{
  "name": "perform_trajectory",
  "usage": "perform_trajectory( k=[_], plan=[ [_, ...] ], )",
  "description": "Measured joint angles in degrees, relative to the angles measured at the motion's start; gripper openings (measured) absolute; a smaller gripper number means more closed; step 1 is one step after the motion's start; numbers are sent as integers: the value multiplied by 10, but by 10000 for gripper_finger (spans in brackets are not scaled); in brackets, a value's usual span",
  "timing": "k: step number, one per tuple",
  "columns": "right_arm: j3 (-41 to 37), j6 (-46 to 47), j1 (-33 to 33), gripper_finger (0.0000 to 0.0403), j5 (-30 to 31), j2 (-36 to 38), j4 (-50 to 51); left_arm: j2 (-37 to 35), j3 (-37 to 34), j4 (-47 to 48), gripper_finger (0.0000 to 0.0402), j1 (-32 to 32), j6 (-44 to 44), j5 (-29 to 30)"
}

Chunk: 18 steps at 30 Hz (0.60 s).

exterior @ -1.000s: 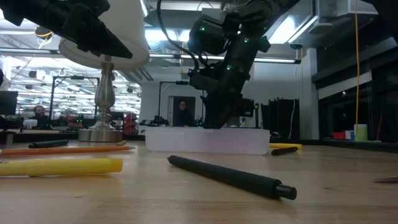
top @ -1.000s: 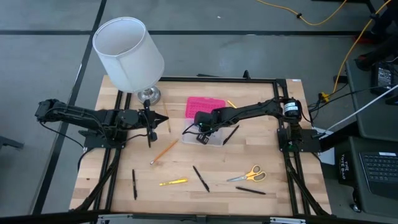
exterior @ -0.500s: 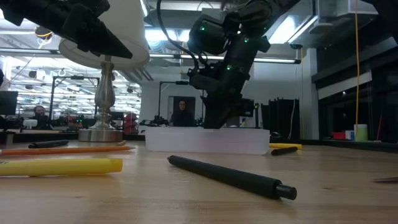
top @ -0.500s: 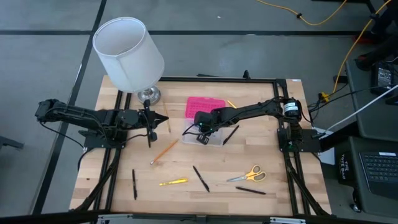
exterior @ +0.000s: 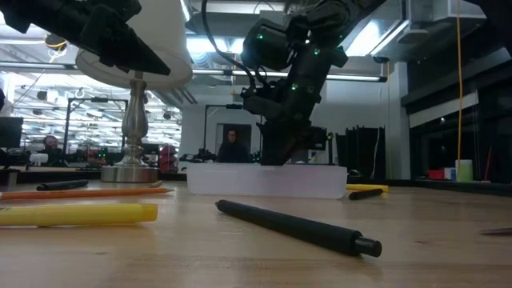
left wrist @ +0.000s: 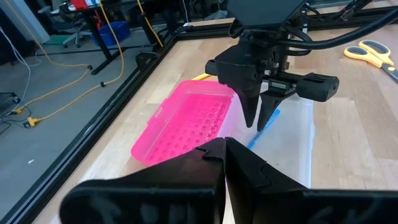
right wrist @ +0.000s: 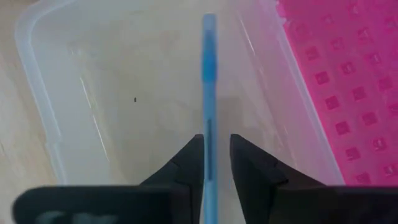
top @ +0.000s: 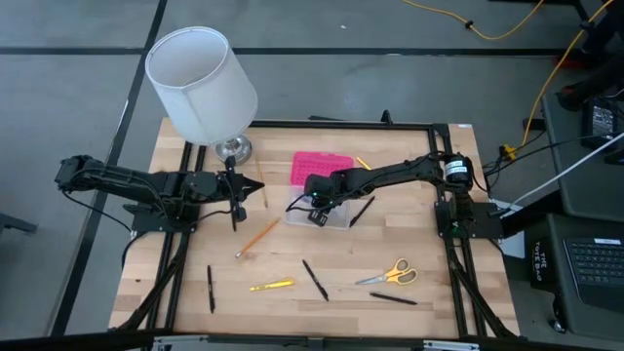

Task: Pick & place school supplies into a supply box
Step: Put the blue pen into the transparent supply box, then put the orange pencil into the transparent supply box

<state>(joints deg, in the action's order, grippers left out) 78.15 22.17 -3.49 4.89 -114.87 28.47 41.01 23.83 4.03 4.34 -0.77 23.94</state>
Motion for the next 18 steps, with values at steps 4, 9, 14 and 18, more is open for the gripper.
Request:
perform_trajectory(
  k=[4,9,14,18],
  plan=[
    [0,-1,-2,95,0,1,1,0,0,0,4,0,0,0],
    [-1,-2,-3,94,-3,28,8,0,0,0,4,0,0,0],
    [-1,-17,13,94,32,79,33,0,0,0,4,0,0,0],
    [0,-45,45,94,114,124,47,0,0,2,4,0,0,0]
  ],
)
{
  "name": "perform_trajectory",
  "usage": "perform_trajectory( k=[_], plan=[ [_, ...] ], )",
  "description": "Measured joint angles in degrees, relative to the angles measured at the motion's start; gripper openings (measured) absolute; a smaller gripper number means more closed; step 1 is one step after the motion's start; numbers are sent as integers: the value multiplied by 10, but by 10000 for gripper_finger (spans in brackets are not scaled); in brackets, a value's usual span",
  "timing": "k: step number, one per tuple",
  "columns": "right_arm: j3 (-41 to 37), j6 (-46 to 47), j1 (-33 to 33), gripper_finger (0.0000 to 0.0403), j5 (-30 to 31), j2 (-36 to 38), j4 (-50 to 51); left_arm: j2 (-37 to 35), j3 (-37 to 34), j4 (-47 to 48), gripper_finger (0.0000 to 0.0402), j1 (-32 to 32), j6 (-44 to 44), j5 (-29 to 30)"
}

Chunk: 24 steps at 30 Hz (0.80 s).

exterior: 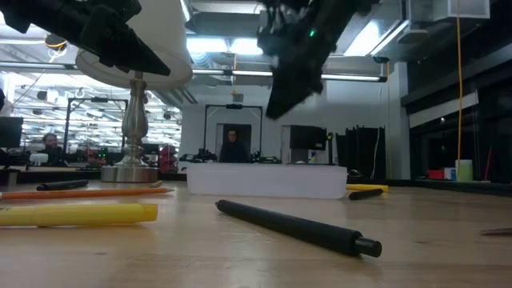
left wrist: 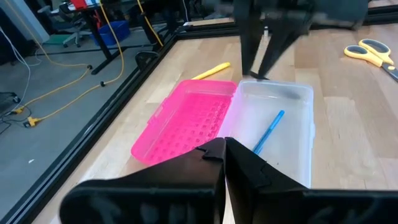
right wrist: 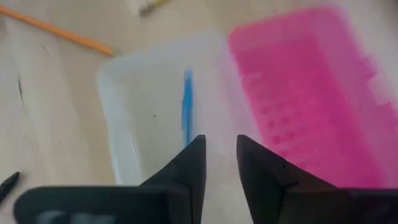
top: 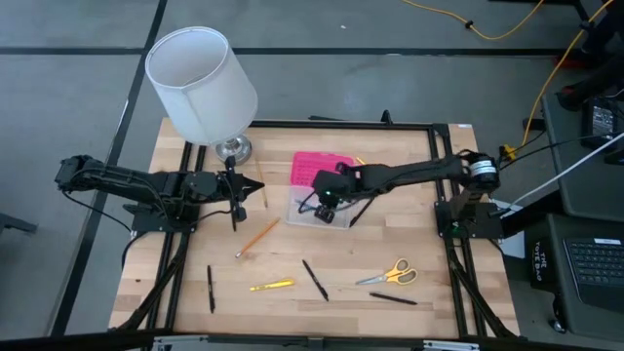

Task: Pick & place school supplies into a supply box
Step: Put the orange pencil into the transparent supply box

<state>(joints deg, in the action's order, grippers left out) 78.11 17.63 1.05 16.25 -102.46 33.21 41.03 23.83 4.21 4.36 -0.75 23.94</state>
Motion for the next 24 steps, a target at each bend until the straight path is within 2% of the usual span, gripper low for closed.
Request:
perform_trajectory(
  k=[5,11,15,19,24],
  plan=[
    [0,-24,44,94,85,26,23,0,0,3,4,0,0,-2],
    [-56,-47,60,94,92,34,-24,0,0,5,4,0,0,-34],
    [-137,-32,60,94,83,62,-99,0,0,8,4,0,0,-45],
    [-220,-28,60,90,81,123,-185,0,0,9,4,0,0,-45],
    [-327,-66,60,50,81,209,-326,0,0,20,4,0,28,-65]
  ],
)
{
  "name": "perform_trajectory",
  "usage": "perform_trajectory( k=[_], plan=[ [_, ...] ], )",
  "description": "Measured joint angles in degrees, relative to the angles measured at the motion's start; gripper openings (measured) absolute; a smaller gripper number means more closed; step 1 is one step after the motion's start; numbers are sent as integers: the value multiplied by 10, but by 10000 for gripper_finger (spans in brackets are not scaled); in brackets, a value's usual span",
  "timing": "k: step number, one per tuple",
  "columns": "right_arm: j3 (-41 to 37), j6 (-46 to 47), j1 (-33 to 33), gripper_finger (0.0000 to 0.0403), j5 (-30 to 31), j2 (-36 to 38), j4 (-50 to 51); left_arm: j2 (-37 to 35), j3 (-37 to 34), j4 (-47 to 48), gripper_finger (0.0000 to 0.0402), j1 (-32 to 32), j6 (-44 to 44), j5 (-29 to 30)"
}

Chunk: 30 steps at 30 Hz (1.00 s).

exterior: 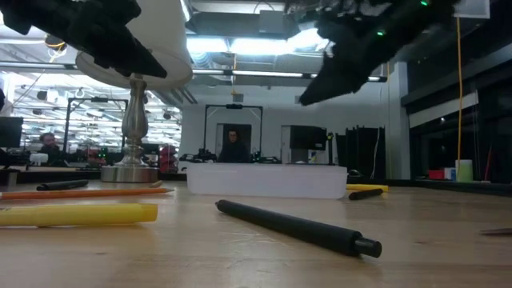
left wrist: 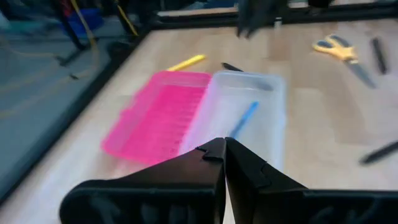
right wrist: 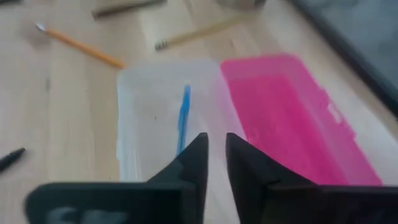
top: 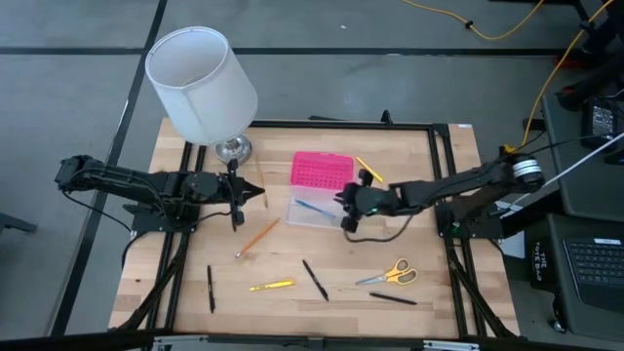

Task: Pick & place school supplies into a supply box
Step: Put the orange pencil into the transparent supply box

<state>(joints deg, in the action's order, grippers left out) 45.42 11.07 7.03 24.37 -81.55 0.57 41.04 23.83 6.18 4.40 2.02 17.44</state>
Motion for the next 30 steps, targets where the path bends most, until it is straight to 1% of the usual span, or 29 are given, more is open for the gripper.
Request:
perform_trajectory(
  k=[3,4,7,9,12,14,19,22,24,27,30],
  plan=[
    [-76,-22,2,15,0,30,-120,0,0,-4,4,0,26,-39],
    [-100,-26,3,9,0,31,-171,0,0,-4,4,0,27,-50],
    [-168,-43,10,13,-1,33,-285,3,0,-5,3,1,37,-69],
    [-199,-50,12,21,-1,35,-337,10,0,-7,3,5,69,-68],
    [-218,-59,11,22,0,39,-371,36,3,-18,1,25,78,-61],
    [-219,-69,10,18,0,41,-380,62,15,-13,1,40,78,-39],
    [-203,-102,10,5,-5,45,-384,111,79,59,2,67,91,5],
    [-196,-104,10,9,-5,45,-386,135,120,113,1,77,133,26],
    [-190,-100,10,20,-5,45,-386,149,140,150,1,89,163,27],
    [-187,-100,10,35,-5,45,-385,178,166,186,2,114,207,35],
    [-185,-99,10,42,-5,45,-386,206,191,223,2,143,249,49]
  ],
)
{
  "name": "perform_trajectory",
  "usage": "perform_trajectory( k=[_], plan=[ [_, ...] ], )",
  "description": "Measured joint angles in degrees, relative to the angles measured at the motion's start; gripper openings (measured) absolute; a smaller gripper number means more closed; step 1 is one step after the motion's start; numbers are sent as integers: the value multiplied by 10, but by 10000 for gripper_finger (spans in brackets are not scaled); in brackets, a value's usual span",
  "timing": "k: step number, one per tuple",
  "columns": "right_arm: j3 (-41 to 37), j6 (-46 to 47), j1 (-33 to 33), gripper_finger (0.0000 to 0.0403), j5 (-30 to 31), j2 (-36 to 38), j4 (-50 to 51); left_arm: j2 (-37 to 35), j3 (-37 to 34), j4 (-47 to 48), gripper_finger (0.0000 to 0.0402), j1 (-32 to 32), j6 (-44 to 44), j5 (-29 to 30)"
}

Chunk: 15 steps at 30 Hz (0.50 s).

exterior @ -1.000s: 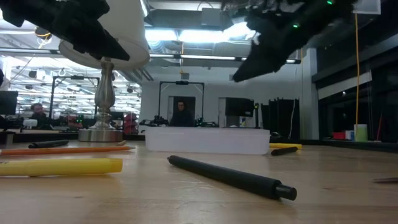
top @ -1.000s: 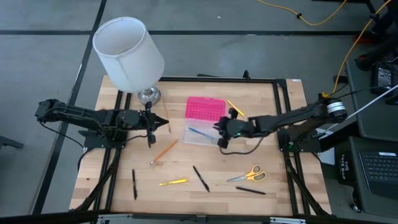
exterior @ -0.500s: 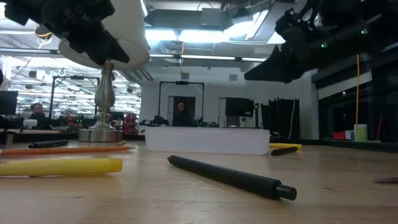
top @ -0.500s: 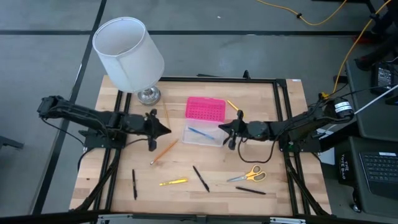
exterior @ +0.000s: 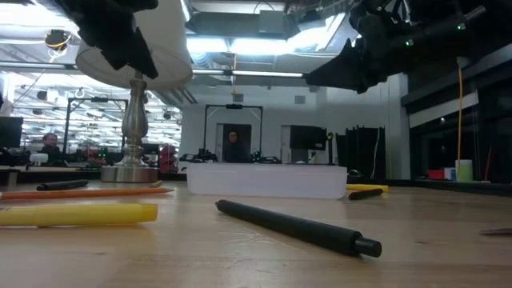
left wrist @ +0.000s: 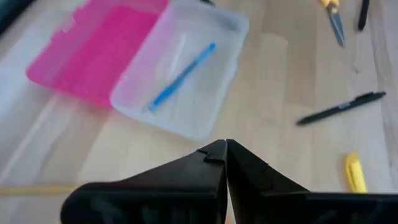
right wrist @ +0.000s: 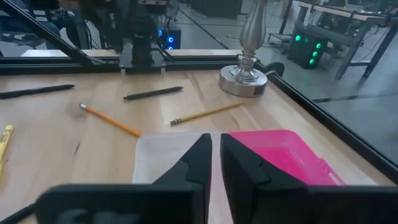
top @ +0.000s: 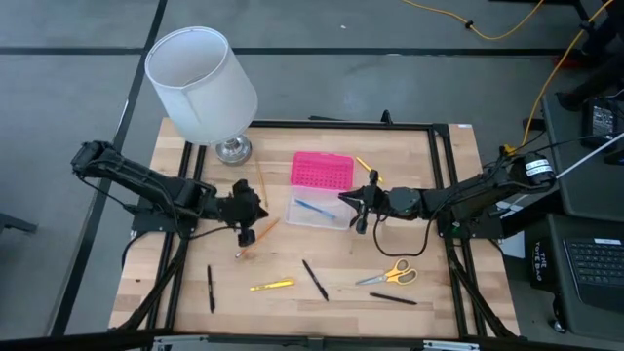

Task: Pick & place school supplies into a supply box
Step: Put the orange pencil into the transparent supply box

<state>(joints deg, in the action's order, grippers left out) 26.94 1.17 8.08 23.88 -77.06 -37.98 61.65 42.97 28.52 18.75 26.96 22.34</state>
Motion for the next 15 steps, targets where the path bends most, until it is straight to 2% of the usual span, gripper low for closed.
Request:
perform_trajectory(
  k=[5,9,15],
  plan=[
    [0,-2,0,43,0,0,2,46,44,74,1,38,85,6],
    [0,-2,0,43,0,0,6,72,69,115,3,52,140,-16],
    [0,0,0,44,0,0,6,89,71,117,3,53,149,-56]
  ],
)
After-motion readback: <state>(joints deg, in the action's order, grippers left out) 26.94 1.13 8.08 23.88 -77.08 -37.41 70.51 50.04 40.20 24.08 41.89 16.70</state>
